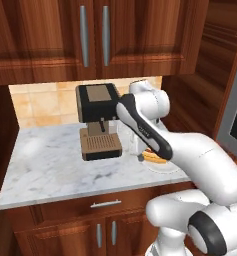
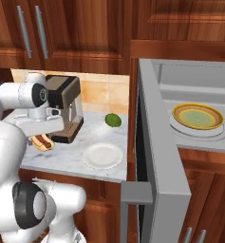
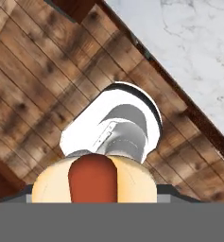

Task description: Pick the hot dog from the counter and place it in the microwave.

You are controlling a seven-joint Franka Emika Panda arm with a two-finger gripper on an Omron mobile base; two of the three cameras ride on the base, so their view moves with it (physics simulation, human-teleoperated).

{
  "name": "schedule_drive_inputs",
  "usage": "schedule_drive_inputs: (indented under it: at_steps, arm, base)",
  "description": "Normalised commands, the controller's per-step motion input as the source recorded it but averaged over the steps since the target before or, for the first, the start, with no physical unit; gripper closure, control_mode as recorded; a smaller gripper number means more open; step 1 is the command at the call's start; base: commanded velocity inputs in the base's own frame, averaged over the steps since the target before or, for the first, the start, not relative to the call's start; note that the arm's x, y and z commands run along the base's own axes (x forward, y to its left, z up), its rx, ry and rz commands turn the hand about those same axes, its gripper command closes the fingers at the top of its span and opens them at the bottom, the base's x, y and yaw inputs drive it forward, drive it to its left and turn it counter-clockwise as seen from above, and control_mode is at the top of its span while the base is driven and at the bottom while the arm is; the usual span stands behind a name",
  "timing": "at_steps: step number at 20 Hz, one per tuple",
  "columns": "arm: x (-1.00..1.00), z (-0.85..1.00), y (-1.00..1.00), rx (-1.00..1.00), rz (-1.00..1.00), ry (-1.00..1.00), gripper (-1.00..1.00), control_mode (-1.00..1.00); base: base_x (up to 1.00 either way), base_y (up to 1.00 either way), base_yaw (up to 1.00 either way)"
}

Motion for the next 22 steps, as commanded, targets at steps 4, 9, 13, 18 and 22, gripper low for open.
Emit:
schedule_drive_inputs:
  at_steps: [4,9,13,18,22]
  arm:
    - [-1.00,0.88,0.18,0.03,-0.45,-0.16,1.00,-1.00]
    - [-1.00,0.74,0.11,-0.02,-0.40,-0.32,1.00,-1.00]
    - [-1.00,0.24,0.00,-0.07,-0.20,-0.33,1.00,-1.00]
    - [-0.15,0.00,0.00,0.00,0.00,-0.04,1.00,1.00]
    - [0.00,0.00,0.00,0.00,0.00,0.00,1.00,1.00]
  base:
    - [0.00,0.00,0.00]
    - [0.00,0.00,0.00]
    - [0.00,0.00,0.00]
    - [-0.40,0.06,-0.04]
    - [-1.00,0.00,-0.32]
